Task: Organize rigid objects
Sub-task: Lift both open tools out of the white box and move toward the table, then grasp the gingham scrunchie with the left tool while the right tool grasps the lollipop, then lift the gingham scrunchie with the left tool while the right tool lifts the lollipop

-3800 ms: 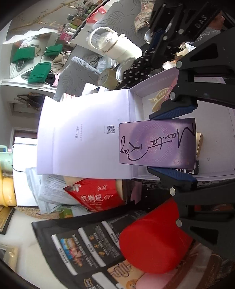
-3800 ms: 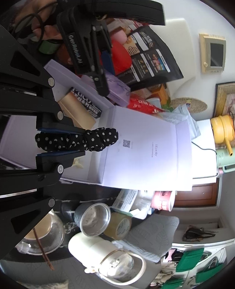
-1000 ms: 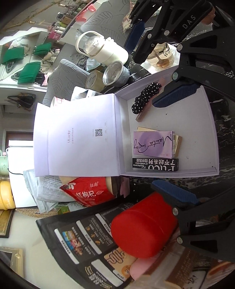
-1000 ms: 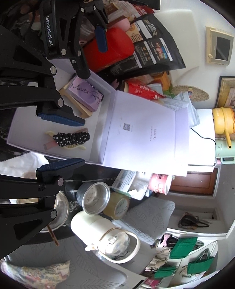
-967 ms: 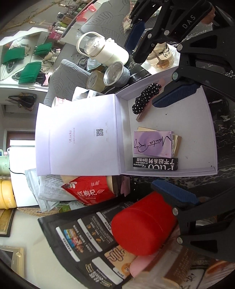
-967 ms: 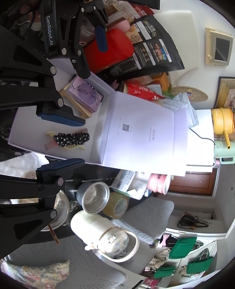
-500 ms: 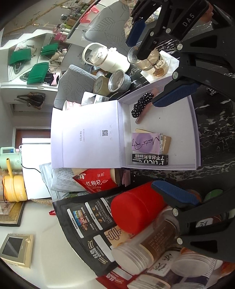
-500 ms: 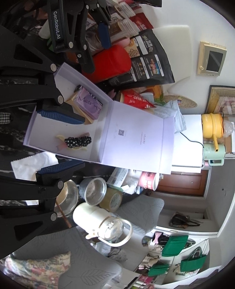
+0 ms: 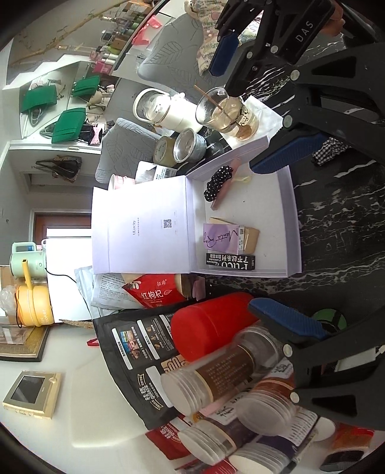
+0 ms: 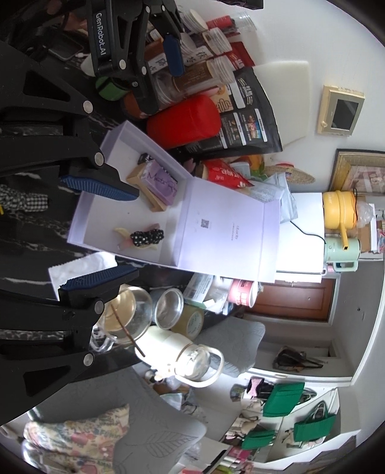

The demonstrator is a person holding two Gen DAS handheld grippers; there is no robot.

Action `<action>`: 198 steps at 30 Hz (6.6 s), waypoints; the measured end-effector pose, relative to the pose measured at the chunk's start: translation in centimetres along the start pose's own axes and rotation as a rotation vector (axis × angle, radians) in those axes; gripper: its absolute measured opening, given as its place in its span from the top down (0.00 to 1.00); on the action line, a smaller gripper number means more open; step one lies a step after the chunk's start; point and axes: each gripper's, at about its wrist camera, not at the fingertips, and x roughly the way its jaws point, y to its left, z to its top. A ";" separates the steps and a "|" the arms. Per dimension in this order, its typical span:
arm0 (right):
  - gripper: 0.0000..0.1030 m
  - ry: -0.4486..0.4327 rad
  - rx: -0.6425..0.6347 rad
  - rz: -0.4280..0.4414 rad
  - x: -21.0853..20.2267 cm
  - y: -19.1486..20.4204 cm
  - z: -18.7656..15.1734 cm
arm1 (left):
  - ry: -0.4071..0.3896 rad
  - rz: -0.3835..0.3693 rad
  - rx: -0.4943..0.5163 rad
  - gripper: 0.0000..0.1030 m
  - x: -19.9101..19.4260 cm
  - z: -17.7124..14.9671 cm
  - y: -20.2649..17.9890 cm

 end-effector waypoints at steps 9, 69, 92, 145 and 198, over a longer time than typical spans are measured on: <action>0.55 0.002 0.005 0.017 -2.2 0.6 -2.7 | 0.003 -0.002 -0.003 0.16 -2.0 -2.5 -0.3; 0.55 0.280 0.141 0.246 1.9 4.6 -16.9 | 0.249 -0.116 -0.068 0.16 0.6 -16.1 0.3; 0.75 0.312 0.172 0.165 -0.3 1.0 -18.6 | 0.239 -0.225 -0.042 0.16 2.3 -14.9 -2.4; 0.54 0.259 0.205 0.030 2.0 -4.3 -18.6 | 0.250 -0.149 0.077 0.16 10.6 -12.0 -7.1; 0.75 0.191 0.079 0.183 -0.4 1.4 -18.4 | 0.184 -0.078 -0.050 0.77 1.0 -16.1 -3.1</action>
